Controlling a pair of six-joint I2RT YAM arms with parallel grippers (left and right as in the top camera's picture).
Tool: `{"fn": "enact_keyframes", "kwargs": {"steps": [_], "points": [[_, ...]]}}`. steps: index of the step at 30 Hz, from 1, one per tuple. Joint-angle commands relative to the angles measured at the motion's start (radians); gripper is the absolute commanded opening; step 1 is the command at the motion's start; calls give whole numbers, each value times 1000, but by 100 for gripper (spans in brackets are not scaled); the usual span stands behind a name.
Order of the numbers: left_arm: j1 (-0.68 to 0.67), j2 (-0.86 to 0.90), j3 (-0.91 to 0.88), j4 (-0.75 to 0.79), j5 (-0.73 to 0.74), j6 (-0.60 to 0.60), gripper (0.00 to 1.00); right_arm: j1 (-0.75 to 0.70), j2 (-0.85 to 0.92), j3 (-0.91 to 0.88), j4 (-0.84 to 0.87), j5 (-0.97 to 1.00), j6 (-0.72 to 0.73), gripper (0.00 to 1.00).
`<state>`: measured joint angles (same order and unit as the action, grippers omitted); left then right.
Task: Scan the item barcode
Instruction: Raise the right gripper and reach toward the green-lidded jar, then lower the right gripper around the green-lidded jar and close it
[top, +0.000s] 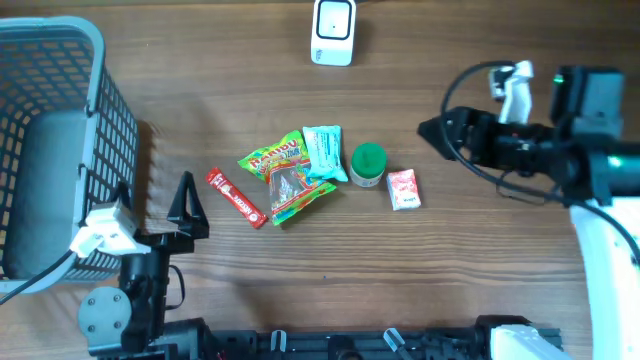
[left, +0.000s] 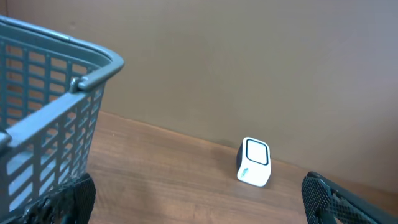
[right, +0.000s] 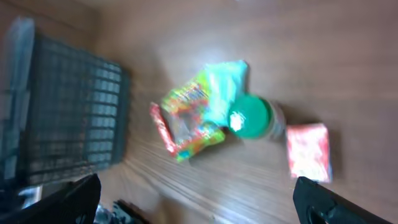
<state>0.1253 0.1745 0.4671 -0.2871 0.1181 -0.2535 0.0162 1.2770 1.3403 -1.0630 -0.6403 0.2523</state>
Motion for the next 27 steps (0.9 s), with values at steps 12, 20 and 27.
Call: {"fn": "enact_keyframes", "kwargs": {"steps": [12, 20, 27], "points": [[-5, -166, -95, -32, 128, 45, 100, 388, 302, 48, 27, 540, 463, 100], [-5, -166, -107, -126, 150, 67, 100, 389, 346, 76, 53, 626, 487, 100], [-5, -166, -107, -325, 86, 67, 100, 391, 405, 85, 145, 629, 454, 99]]}}
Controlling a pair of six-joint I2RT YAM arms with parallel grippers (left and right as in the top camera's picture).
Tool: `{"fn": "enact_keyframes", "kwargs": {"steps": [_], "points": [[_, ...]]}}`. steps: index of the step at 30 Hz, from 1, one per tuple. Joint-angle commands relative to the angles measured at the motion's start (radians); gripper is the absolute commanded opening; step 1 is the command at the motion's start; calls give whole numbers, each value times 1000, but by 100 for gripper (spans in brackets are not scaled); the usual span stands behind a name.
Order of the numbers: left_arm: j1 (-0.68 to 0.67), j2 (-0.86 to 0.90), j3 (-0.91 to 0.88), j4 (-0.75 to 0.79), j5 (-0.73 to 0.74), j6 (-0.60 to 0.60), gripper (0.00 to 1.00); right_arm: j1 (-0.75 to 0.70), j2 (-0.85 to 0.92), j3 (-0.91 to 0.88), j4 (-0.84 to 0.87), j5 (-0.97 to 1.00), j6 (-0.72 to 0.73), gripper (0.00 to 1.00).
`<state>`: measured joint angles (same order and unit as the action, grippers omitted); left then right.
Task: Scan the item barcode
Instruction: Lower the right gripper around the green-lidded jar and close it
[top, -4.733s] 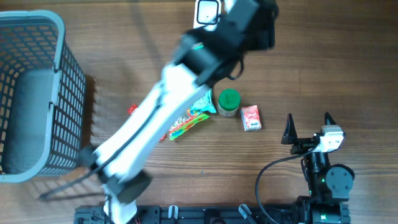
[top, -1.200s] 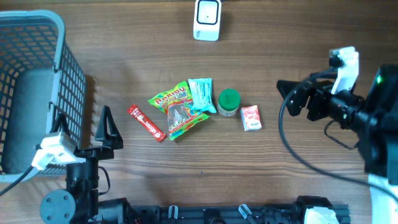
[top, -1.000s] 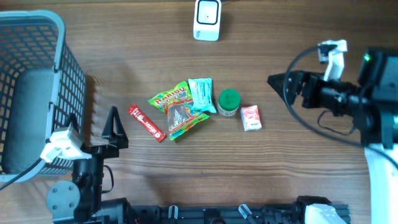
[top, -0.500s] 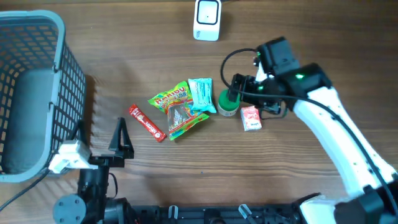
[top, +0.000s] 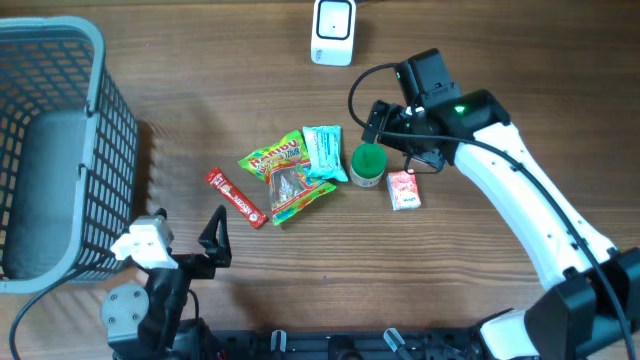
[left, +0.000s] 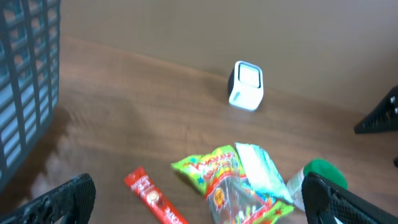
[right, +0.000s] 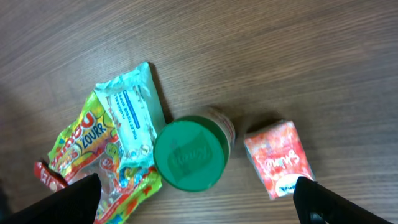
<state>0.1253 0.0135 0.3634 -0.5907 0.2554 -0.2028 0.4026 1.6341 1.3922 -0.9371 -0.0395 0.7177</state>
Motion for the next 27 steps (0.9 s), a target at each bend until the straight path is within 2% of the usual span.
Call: {"fn": "enact_keyframes", "kwargs": {"steps": [1, 6, 14, 27], "points": [[-5, -5, -3, -30, -84, 16, 100, 4, 63, 39, 20, 29, -13, 99], [-5, -5, -3, -59, -197, 16, 100, 4, 176, 80, 16, 20, -35, 99], [-5, -5, -3, -89, -193, 16, 100, 39, 307, 83, 43, -37, -85, 100], [-5, -5, -3, -137, -194, 16, 100, 63, 373, 83, 66, -66, -97, 99]]}}
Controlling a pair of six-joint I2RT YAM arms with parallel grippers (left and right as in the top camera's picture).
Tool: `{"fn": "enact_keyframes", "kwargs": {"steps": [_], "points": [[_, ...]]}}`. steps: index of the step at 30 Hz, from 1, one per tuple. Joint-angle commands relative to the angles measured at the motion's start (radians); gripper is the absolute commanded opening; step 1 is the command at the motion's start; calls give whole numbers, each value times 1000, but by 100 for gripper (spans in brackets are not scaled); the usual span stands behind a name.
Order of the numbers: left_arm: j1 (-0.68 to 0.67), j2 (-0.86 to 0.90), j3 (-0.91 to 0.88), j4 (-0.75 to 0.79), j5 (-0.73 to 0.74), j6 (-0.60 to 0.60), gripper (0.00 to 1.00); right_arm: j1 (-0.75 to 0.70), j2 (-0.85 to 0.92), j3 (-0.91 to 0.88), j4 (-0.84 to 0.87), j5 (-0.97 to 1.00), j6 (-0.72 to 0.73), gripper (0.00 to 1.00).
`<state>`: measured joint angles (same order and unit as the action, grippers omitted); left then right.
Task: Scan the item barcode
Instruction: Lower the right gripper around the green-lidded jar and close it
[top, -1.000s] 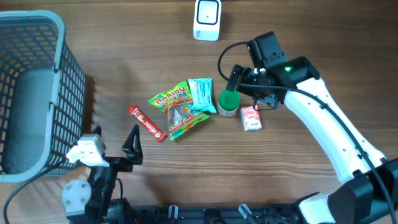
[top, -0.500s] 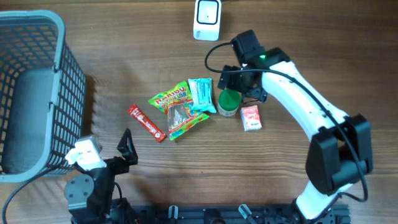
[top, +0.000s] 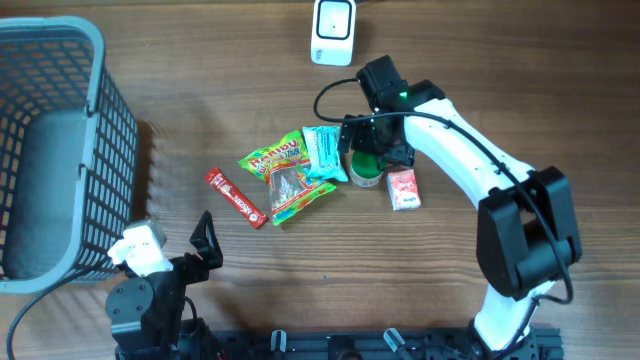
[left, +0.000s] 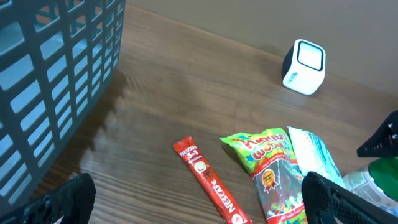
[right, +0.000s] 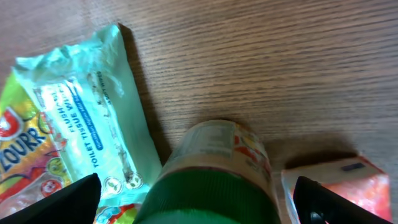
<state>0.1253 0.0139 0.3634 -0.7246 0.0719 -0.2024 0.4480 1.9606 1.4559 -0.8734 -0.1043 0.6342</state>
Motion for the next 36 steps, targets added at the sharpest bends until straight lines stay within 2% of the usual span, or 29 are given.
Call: {"fn": "enact_keyframes", "kwargs": {"steps": [1, 6, 10, 17, 27, 31, 33, 36], "points": [[-5, -5, -3, -3, -10, 15, 100, 24, 60, 19, 3, -1, -13, 99], [-5, -5, -3, -3, -10, 15, 100, 50, 101, 19, -1, 29, -5, 99], [-5, -5, -3, -3, -10, 15, 100, 50, 116, 19, -10, 30, -4, 90], [-5, -5, -3, -3, -10, 16, 100, 50, 118, 14, -20, 54, 0, 80], [-5, -5, -3, -3, -10, 16, 100, 50, 119, 2, -48, 82, 2, 73], [-5, -5, -3, -3, -10, 16, 100, 50, 119, -6, -41, 90, -29, 76], [-5, -5, -3, -3, -10, 15, 100, 50, 120, -19, -32, 89, -29, 88], [-5, -5, -3, -3, -10, 16, 100, 50, 121, -50, -2, 89, -29, 89]]}}
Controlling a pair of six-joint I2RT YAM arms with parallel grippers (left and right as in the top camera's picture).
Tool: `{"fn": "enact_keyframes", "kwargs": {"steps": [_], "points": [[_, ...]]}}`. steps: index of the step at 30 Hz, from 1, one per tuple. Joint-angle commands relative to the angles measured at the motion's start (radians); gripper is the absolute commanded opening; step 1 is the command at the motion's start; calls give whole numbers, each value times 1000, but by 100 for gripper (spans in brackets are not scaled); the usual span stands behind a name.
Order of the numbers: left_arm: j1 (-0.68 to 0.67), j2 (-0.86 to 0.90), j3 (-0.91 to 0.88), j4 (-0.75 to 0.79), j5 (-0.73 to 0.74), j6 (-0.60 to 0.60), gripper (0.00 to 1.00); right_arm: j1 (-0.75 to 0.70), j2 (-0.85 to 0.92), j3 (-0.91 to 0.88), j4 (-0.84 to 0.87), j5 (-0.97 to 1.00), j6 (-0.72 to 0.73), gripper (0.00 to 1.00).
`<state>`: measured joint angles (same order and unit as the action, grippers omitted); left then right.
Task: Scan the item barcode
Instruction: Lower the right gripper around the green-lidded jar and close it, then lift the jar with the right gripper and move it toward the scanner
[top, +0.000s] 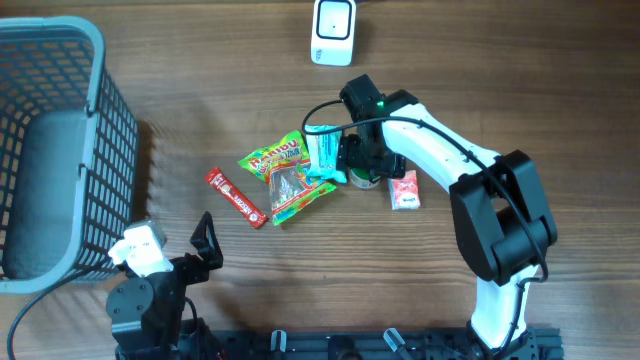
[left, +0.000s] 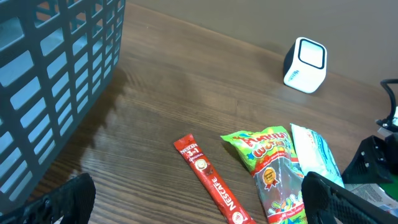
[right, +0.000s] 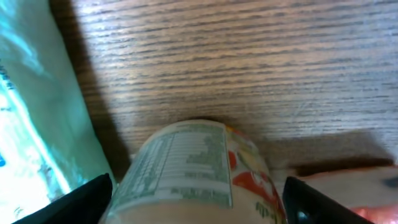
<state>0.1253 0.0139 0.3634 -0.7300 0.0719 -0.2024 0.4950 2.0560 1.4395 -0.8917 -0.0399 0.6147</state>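
A jar with a printed label (right: 193, 162) stands on the table among the snacks. In the overhead view only its lower edge (top: 366, 181) shows under my right gripper (top: 362, 160). The right gripper (right: 198, 202) is low over it and open, with one finger on either side of the jar's wall. The white scanner (top: 333, 32) stands at the table's far edge, also visible from the left wrist as a small white box (left: 305, 57). My left gripper (top: 203, 243) hangs open near the front left, holding nothing (left: 196, 202).
A grey basket (top: 95, 60) fills the left side. A teal tissue pack (top: 322, 150) touches the jar's left side, beside a gummy bag (top: 280, 172) and a red Nescafe stick (top: 235, 196). A small red packet (top: 404, 190) lies right of the jar.
My right gripper has come lower, from just over the green lid to beside the jar's label; the lid no longer shows. The left arm has not moved.
My right arm was first far to the right and high, with the left gripper beside the basket. Then the right gripper was above the green-lidded jar and the left arm nearer the front edge. It then stood close over the lid and now straddles the jar.
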Motion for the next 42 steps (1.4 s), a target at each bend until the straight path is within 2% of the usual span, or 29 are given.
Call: {"fn": "enact_keyframes", "kwargs": {"steps": [1, 8, 18, 23, 36, 42], "points": [[-5, -5, -3, 2, -10, 16, 100, 3, 28, -39, 20, 24, -9, 88], [-5, -5, -3, 2, -10, 15, 100, 3, 28, -37, 28, 16, -10, 76], [-5, -5, -3, 2, -10, 16, 100, 2, 28, 10, -21, -13, -13, 65], [-5, -5, -3, 2, -10, 16, 100, 0, 27, 79, -124, -85, -47, 60], [-5, -5, -3, 2, -10, 16, 100, 0, 19, 334, -510, -229, -68, 60], [-5, -5, -3, 2, -10, 15, 100, 0, -55, 344, -606, -304, -90, 60]]}}
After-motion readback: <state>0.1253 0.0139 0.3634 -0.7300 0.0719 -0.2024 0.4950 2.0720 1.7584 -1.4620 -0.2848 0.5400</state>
